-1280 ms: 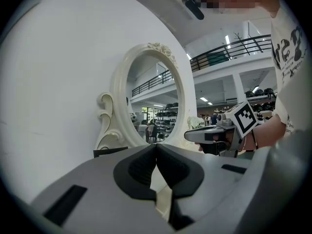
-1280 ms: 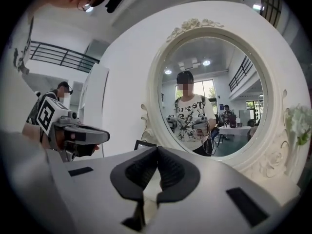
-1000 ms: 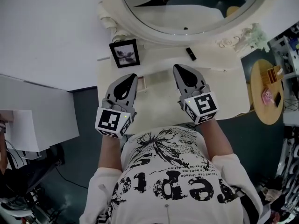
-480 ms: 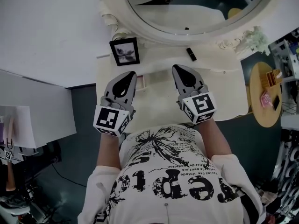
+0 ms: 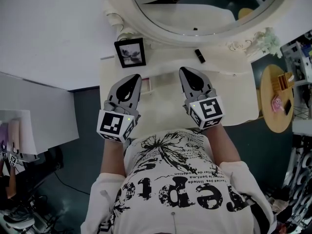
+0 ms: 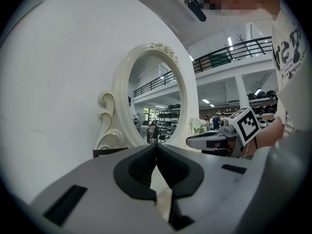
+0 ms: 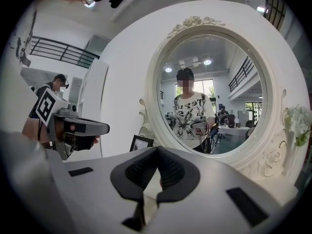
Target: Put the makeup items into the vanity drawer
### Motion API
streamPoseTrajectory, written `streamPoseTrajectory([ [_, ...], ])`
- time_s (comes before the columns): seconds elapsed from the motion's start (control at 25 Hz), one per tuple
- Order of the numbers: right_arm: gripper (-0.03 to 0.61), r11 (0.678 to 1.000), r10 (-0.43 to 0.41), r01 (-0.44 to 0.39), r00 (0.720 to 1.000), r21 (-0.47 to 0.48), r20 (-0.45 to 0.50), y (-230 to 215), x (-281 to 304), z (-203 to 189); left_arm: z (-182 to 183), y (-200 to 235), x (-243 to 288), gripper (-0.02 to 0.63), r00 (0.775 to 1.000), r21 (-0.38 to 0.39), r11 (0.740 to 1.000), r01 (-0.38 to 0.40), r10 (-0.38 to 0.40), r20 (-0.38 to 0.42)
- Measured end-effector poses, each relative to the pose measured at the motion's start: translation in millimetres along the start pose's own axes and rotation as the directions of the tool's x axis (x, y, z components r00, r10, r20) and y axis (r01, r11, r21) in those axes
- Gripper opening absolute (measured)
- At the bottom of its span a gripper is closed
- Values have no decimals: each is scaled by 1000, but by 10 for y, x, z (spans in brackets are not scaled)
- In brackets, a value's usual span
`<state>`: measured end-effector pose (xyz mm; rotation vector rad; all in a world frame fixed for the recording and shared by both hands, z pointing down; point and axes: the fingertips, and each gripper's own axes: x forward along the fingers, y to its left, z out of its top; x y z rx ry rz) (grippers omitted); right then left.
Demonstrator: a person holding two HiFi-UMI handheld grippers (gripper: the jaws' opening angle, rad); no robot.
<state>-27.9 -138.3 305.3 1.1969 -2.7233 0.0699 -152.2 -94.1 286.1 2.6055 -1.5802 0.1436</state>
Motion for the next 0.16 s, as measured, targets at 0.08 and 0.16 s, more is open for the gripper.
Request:
streamPoseTrajectory([
  [0.08, 12, 1000, -2, 2, 1000, 2, 2, -5, -3, 1, 5, 0, 3, 12, 1000, 1, 1000, 0, 0, 0],
  [0.16, 12, 1000, -5, 5, 1000, 3, 4, -15, -4, 5, 10, -1, 10, 12, 1000, 2, 1000, 0, 0, 0],
])
